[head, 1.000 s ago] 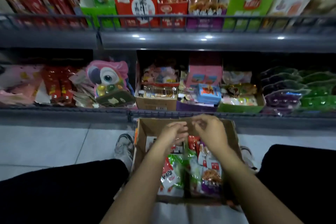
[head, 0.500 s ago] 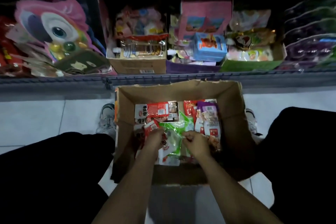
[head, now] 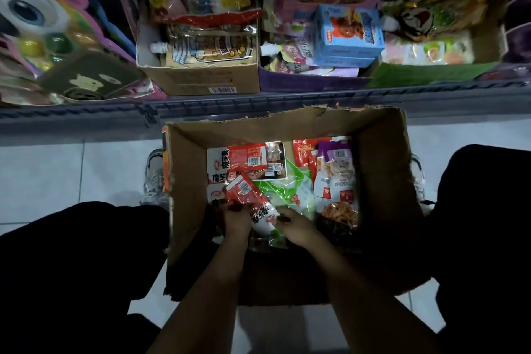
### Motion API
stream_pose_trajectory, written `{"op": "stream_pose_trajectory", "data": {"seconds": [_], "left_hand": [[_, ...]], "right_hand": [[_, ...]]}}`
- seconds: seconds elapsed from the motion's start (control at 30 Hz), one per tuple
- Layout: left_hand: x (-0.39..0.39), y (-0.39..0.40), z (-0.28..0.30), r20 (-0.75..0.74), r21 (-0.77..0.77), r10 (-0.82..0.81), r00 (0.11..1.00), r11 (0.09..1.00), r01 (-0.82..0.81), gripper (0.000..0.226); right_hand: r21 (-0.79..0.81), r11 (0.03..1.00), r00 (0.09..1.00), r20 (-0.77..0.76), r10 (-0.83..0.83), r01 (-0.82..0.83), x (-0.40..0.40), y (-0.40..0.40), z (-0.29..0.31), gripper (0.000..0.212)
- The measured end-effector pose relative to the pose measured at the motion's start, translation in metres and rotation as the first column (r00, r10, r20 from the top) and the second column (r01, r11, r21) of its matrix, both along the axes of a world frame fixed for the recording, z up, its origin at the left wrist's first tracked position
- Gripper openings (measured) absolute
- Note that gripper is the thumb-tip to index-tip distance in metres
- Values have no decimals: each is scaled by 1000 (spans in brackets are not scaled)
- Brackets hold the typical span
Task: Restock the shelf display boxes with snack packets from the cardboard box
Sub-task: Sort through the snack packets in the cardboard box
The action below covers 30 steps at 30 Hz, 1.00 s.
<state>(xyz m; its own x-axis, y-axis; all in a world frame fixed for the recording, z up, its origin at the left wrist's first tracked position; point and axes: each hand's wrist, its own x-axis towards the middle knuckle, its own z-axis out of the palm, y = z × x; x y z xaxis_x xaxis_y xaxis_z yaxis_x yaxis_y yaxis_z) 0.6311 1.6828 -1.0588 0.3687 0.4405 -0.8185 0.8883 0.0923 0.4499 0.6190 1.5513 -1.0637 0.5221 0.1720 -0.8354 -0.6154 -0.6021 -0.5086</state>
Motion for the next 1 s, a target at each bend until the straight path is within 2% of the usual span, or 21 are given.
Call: {"op": "stream_pose_trajectory", "data": {"seconds": [0.1,0.2,0.33,0.47,0.6,0.8,1.0], "left_hand": [[-5,2,-6,-14,39,-10,1000,999,10,35],[-9,0,-9,46,-34,20,999,999,-19,38],[-14,-6,-1,106,-99,12,994,995,-1,36],[-13,-10,9,90,-112,36,995,993,-26,36],[-9,-11,27,66,-219,42,997,975,-27,31],[4,-17,64,142,-303,26,990,953,18,42],[22,-32,119,329,-121,-204,922,959,255,40]], "right_hand": [[8,997,997,28,-71,71,-1,1,-4,41],[8,967,967,38,-253,253,0,1,-5,34],[54,917,919,-46,-392,394,5,-2,2,30],[100,862,866,-120,-485,497,12,-7,19,30],[138,863,874,-107,-474,485,16,-18,40,33],[235,804,834,-62,-548,546,22,-34,81,32],[391,729,771,72,-633,562,25,-54,131,33]]}}
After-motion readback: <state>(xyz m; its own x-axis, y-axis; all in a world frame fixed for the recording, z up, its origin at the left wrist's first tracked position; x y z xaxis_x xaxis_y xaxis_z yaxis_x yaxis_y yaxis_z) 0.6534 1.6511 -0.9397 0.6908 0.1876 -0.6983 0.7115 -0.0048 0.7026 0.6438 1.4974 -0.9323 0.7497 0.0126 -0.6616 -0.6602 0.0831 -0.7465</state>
